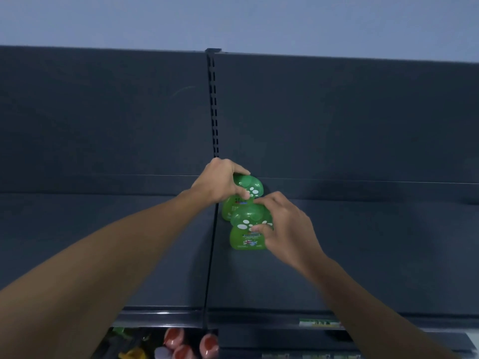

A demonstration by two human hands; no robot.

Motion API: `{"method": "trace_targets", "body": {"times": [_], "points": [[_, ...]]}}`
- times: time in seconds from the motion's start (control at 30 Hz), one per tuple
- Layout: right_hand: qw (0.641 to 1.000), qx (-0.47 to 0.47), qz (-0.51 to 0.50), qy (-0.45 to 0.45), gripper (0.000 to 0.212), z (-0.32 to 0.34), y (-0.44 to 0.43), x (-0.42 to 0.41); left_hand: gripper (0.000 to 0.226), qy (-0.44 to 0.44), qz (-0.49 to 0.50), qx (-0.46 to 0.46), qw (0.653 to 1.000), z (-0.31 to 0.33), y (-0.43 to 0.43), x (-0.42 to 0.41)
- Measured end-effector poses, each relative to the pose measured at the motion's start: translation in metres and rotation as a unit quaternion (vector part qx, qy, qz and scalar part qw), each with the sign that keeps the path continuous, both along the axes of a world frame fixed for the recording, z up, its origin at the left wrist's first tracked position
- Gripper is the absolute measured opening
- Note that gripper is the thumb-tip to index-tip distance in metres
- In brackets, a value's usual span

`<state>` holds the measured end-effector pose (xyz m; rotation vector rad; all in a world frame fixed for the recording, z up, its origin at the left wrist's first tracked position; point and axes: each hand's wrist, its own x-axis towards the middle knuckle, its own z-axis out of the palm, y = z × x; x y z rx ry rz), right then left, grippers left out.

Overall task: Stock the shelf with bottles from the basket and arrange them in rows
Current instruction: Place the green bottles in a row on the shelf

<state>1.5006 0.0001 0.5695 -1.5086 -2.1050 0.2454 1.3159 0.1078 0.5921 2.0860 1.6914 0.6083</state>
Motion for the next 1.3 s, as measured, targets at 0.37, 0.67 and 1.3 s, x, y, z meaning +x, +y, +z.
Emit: {"method": "trace_targets", "body": {"times": [0.37, 0.67, 1.3], "points": [[0.999, -0.019, -0.035, -0.014, 0.047, -0.006, 0.016, -0.006, 0.071, -0.012, -0.023, 0.007, 1.0, -0.002, 0.007, 0.004], [1.0, -0.009, -0.014, 0.008, 0.046, -0.01, 0.016, -0.005, 0.062, -0.002, -0.037, 0.034, 0.999, -0.008, 0.007, 0.006], [0.999, -0.032, -0.005, -0.005, 0.065, -0.008, 0.009, -0.003, 0.048, -0.069, -0.058, 0.034, 0.995, -0.012, 0.0, 0.004]]}}
